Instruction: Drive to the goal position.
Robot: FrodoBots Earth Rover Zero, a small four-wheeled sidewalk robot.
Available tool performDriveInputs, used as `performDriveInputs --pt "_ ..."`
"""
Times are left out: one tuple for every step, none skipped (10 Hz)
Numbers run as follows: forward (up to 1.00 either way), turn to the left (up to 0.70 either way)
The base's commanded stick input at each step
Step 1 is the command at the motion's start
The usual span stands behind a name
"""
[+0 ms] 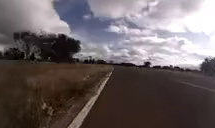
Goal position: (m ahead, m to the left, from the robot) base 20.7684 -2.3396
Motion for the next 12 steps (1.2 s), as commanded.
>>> performDriveInputs --pt "0.99 -0.27" --pt "1.0 -0.38" --pt "1.0 0.0" --pt "1.0 0.0" --pt "1.0 -0.19" --pt "1.0 -0.37" --pt "0.99 -0.37" --pt "0.98 -0.36" --pt "0.99 -0.37" --pt "1.0 -0.37" --pt "0.99 -0.36" --pt "1.0 -0.31"
